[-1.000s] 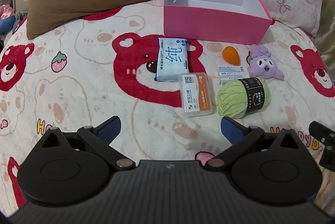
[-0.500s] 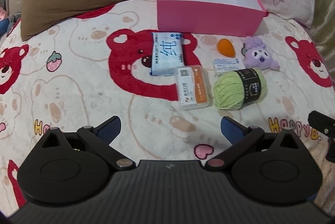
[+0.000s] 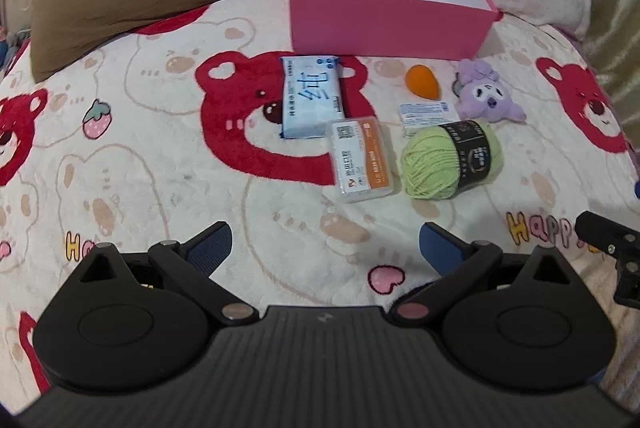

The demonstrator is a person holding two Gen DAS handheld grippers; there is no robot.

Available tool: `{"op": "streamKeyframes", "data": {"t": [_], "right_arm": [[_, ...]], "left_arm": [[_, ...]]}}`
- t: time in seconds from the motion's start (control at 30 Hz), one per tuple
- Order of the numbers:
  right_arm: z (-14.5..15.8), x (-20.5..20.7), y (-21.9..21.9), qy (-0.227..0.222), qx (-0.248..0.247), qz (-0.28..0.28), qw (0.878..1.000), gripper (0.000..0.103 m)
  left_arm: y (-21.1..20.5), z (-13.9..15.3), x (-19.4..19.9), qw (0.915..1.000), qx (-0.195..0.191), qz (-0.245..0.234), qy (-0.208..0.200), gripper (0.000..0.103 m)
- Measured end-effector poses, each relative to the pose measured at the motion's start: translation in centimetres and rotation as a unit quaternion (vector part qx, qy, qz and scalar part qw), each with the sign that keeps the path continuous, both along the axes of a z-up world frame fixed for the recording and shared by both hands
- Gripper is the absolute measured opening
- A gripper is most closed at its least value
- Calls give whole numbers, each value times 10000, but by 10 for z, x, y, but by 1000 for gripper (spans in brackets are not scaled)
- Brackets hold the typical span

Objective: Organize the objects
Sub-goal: 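Move the right tool toward the green yarn ball, then close the right gripper around the green yarn ball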

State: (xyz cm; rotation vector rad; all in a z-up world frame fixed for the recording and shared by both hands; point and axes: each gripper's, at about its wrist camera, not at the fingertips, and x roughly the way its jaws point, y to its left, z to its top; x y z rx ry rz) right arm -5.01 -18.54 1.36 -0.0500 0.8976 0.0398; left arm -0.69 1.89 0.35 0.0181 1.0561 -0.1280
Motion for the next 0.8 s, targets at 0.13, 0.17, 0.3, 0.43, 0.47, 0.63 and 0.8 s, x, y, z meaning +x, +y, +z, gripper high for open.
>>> {"op": "streamKeyframes", "data": {"t": [0.13, 0.17, 0.3, 0.43, 0.47, 0.63, 0.8], "right_arm": [[12, -6, -9, -307, 267, 575, 9975, 96], [14, -6, -13, -394, 456, 698, 9957, 96], [17, -9, -27, -1220, 840, 744, 9862, 95], [8, 4, -45, -1418, 1283, 609, 9797, 95], [3, 7, -47, -1375, 1370, 624, 9790, 95], [-17, 23, -32, -1204, 1273, 1256, 9765, 95], [-34, 35, -11, -979, 733, 2048, 9711, 95]], "left_arm": [[-7, 14, 8, 9994, 181, -291, -104, 101], [-10, 16, 10, 9991, 218, -345, -122, 101], [-17, 23, 19, 9986, 264, -357, -285, 101], [-22, 20, 31, 9985, 189, -334, -391, 100], [-23, 17, 36, 9988, 155, -285, -373, 100], [-28, -1, 58, 9995, 52, 43, -298, 100], [-33, -11, 68, 9990, -344, 72, -261, 100]]}}
